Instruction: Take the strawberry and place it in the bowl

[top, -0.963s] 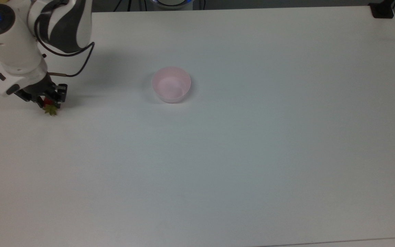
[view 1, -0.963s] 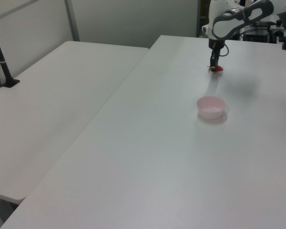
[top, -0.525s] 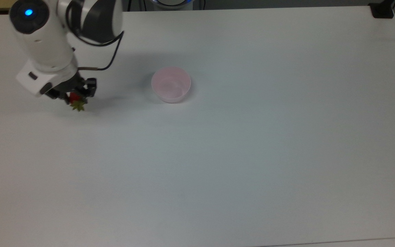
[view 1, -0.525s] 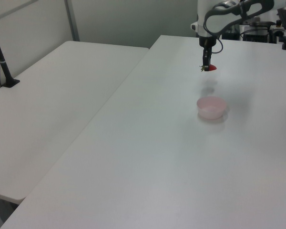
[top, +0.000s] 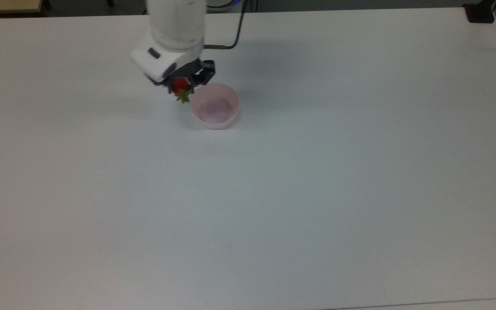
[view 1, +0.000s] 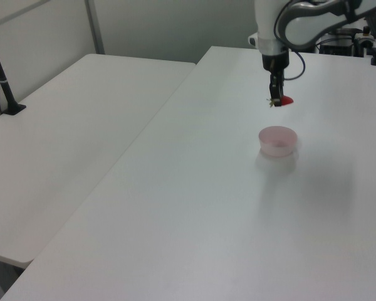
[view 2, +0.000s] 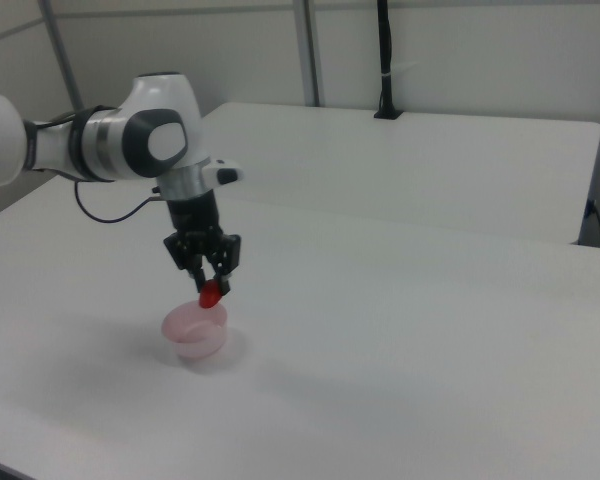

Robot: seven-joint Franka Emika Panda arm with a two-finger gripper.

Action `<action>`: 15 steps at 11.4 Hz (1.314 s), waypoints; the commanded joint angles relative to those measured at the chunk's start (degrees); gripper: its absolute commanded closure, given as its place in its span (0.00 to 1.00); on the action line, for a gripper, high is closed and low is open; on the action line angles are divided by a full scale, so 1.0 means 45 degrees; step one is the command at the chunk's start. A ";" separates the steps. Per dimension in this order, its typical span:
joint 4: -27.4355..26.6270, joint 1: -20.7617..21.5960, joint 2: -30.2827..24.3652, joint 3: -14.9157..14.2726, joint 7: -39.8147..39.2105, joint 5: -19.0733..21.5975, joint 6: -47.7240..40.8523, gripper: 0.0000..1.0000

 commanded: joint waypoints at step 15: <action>0.1449 0.1454 -0.0836 -0.0253 0.2613 -0.0122 -0.1760 0.00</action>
